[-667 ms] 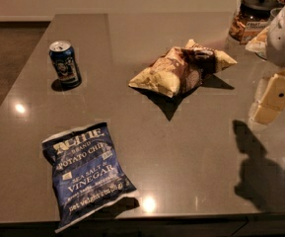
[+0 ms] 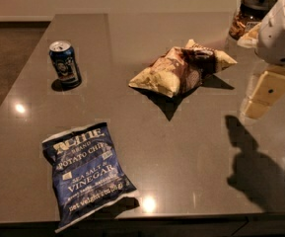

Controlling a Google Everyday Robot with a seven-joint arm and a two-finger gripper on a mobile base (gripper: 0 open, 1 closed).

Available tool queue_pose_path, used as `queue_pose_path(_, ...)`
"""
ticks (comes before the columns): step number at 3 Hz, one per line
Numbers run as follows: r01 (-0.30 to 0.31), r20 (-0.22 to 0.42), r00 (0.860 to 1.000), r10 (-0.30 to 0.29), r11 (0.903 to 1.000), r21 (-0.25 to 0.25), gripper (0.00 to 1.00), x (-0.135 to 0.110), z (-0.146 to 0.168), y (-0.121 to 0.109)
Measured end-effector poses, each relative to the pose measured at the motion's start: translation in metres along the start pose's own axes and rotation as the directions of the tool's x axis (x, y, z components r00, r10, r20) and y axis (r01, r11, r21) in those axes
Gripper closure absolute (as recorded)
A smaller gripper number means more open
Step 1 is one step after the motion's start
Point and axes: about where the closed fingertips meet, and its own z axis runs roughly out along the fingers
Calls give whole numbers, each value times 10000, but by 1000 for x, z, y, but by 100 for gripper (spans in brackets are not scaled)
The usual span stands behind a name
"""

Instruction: Move brown chip bag near blue chip bag

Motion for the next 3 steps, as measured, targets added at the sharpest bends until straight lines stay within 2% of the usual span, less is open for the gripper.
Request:
queue_pose_path(1,455,470,9978,-461,9989,141,0,-17,18,-14)
queue_pose_path(2,1122,1030,9881,-1146,9933,286,0,-47,40,-32)
queue_pose_path(3,1878,1369,9718,-1920,9813,432,0,-78,64,-53)
